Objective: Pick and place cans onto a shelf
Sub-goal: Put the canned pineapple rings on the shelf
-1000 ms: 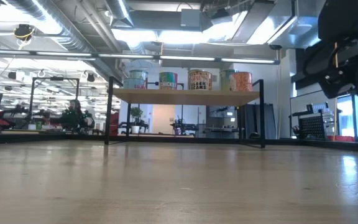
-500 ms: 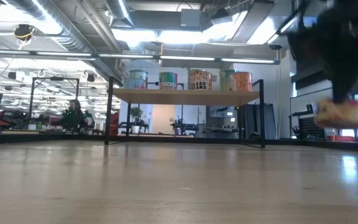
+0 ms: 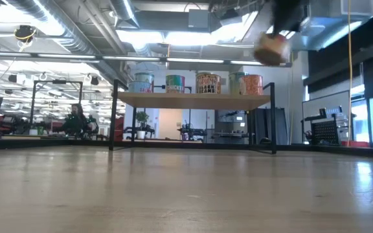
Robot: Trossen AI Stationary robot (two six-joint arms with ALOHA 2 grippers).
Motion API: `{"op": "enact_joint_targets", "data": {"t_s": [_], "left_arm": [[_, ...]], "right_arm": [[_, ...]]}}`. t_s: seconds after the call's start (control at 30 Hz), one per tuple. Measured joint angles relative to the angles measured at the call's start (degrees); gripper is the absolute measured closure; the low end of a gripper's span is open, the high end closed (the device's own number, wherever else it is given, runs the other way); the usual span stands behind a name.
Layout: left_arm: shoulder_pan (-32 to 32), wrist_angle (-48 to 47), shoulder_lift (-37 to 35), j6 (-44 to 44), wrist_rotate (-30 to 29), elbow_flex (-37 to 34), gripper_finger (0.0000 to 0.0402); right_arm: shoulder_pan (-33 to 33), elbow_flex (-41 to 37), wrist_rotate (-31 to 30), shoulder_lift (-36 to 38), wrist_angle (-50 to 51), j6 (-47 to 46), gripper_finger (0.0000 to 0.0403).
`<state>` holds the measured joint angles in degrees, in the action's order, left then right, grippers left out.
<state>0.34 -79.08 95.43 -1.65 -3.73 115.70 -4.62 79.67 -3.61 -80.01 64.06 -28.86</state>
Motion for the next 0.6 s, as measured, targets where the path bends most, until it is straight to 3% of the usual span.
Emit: {"op": "enact_joint_targets", "data": {"t_s": [0.33, 0.6], "left_arm": [[0.0, -2.3, -5.7, 1.6, -0.2, 0.1, 0.0366], [0.0, -3.1, -7.9, 2.7, -0.9, 0.1, 0.0366]], "right_arm": [[9.4, 22.7, 0.3, -14.7, 2.1, 21.9, 0.0399], [11.9, 38.2, 0.7, -26.9, 3.7, 35.1, 0.0399]]}}
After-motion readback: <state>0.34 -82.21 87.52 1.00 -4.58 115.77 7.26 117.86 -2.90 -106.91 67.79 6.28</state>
